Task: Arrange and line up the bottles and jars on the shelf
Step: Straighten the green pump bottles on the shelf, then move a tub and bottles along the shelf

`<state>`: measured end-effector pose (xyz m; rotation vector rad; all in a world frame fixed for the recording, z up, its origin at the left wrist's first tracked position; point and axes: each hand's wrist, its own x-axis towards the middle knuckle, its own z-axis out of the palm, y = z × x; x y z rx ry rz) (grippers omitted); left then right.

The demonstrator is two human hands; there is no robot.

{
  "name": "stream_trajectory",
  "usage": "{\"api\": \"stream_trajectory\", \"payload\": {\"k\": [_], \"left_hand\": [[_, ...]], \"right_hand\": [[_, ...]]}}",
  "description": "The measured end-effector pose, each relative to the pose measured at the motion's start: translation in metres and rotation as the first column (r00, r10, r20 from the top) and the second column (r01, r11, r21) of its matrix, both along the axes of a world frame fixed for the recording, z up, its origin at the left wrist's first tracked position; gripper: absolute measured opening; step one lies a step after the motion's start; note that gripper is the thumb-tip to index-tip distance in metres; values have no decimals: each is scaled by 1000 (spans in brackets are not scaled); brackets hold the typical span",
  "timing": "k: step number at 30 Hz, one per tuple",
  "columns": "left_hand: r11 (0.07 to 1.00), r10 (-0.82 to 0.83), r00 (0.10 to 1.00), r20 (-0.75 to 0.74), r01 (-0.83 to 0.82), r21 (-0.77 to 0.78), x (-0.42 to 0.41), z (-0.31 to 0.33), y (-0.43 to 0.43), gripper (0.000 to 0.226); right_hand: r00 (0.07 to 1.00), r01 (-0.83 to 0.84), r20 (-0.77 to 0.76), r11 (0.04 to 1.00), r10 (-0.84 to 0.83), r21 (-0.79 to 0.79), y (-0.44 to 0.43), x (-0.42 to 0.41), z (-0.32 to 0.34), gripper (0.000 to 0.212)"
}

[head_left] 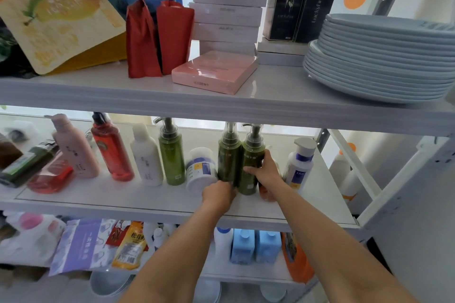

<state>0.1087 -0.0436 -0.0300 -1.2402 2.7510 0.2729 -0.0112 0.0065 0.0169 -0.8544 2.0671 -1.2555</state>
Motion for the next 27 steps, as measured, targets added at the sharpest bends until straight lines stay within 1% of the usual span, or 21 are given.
{"api": "stream_trajectory", "payload": {"k": [4, 7, 9, 11, 12, 14, 16, 17, 19, 20, 22, 24, 27], "left_hand": [[996, 87, 988, -128, -82, 45, 24, -3, -9, 27], [976, 216, 953, -211, -208, 60, 42, -4, -11, 39], [967, 256, 941, -222, -248, 65, 52, -3, -13, 44], [957, 289, 932, -217, -282, 63, 62, 0, -15, 41], [951, 310, 927, -209, -305, 56, 67, 2, -18, 38], [934, 358, 911, -206, -352, 65, 78, 6, -24, 32], [918, 396, 890, -224, -386, 90, 90, 9, -32, 27], [915, 404, 884, -235, -393, 97, 96, 11, -37, 26], [913, 407, 879, -249, -396, 96, 107, 13, -48, 26], [911, 411, 874, -259, -397, 108, 113, 14, -54, 26], [906, 422, 859, -290, -388, 170, 122, 15, -68, 26], [874, 467, 823, -322, -377, 305, 126, 14, -80, 27], [758, 558, 762, -328, -308, 574, 122, 8, -90, 30]], "right_hand": [[1000, 11, -3, 1000, -11, 7, -2, 0, -6, 60], [999, 54, 10, 999, -54, 11, -1, 6, -12, 68], [988, 142, 52, 990, -142, 2, -1, 17, -16, 76], [960, 277, 62, 960, -274, -32, 0, 33, -20, 75], [931, 363, 41, 931, -362, -35, 2, 45, -20, 71], [845, 534, -24, 845, -534, -30, 2, 70, -24, 63], [775, 629, -28, 775, -631, -65, -3, 92, -32, 54], [766, 640, -14, 765, -642, -78, -9, 104, -36, 48], [789, 612, 4, 786, -614, -86, -23, 126, -40, 41], [815, 577, 3, 811, -580, -90, -31, 137, -41, 42], [873, 484, -20, 871, -487, -86, -46, 157, -39, 52], [899, 430, -65, 902, -432, -48, -59, 167, -37, 65], [902, 416, -151, 908, -404, 57, -74, 168, -38, 79]]}}
